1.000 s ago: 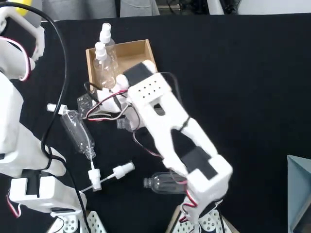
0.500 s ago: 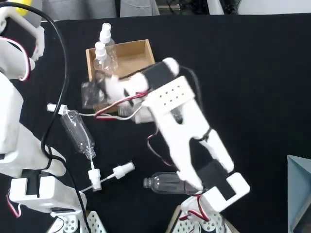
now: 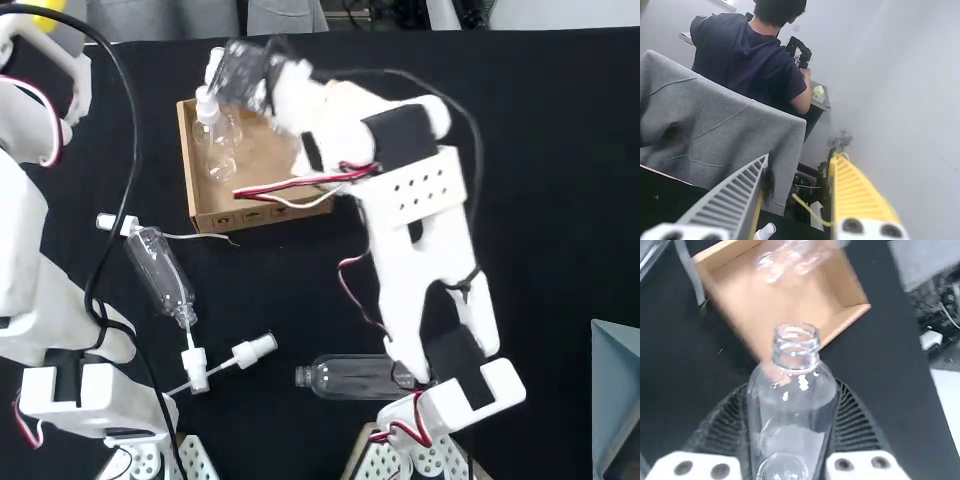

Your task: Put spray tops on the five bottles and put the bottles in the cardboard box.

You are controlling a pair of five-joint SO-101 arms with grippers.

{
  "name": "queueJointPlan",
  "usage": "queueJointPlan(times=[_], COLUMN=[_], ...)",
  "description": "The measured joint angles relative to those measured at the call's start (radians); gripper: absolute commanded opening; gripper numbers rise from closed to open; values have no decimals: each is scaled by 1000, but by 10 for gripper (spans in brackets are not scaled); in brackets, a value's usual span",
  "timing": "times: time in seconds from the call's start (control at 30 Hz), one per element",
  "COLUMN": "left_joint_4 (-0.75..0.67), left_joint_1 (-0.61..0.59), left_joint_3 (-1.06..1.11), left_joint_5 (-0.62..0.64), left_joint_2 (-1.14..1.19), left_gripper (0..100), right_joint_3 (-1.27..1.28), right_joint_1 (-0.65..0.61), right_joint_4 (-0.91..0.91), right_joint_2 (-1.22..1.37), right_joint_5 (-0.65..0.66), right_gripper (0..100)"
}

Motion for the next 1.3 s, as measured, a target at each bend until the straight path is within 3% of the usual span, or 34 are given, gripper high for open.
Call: queueJointPlan(times=[0.53,0.8,1.3], left_joint_4=[0,0,0], left_joint_1=[23,23,23], left_joint_3=[0,0,0], left_joint_5=[0,0,0], left_joint_2=[0,0,0], left_gripper=[177,177,177], right_joint_3=[-281,-368,-462], right_joint_1=[107,140,140], right_joint_4=[-46,-46,-115], right_joint_2=[0,0,-5], right_joint_5=[-416,-528,-614], right_gripper=[46,46,49])
